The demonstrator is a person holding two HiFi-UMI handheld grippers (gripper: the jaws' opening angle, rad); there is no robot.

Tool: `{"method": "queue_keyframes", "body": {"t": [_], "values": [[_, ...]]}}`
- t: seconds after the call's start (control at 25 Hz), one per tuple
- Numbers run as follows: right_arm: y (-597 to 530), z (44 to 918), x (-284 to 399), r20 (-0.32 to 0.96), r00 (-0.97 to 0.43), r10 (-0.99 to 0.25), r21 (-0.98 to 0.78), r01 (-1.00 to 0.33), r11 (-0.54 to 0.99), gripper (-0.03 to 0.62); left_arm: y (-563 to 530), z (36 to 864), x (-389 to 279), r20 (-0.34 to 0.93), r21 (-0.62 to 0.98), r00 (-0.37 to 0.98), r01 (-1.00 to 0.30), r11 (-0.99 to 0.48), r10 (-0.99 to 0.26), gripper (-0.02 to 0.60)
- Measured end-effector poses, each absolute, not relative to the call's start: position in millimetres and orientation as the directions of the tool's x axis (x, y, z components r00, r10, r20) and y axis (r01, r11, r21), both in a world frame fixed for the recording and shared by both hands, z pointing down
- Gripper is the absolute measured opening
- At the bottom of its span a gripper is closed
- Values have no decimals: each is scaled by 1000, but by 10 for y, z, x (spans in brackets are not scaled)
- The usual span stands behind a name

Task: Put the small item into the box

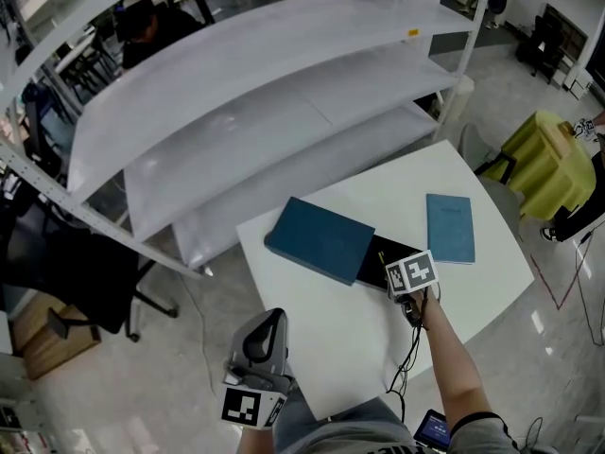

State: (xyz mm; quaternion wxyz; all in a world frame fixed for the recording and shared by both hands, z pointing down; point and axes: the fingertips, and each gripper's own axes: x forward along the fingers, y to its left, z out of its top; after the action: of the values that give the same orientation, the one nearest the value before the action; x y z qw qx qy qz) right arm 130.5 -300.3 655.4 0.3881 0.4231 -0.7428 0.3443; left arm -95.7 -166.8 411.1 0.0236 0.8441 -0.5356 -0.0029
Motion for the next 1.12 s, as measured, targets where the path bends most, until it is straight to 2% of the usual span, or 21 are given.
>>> {"method": "queue_keyframes", "body": {"t": [0.4, 0.92, 1.12], "values": [[-3063, 6726, 1286, 908, -279, -314, -134, -901, 413, 54, -1573, 4153, -1067, 39, 42, 389, -921, -388, -920, 17], [-3067, 6773, 1275, 901, -304, -309, -181, -912, 368, 58, -1518, 4152, -1105, 42, 41, 373, -928, -371, -927, 17], [-3095, 6726, 1270, 879, -338, -337, -218, -913, 345, 92, -1511, 4124, -1101, 34, 40, 378, -926, -376, -925, 16]]}}
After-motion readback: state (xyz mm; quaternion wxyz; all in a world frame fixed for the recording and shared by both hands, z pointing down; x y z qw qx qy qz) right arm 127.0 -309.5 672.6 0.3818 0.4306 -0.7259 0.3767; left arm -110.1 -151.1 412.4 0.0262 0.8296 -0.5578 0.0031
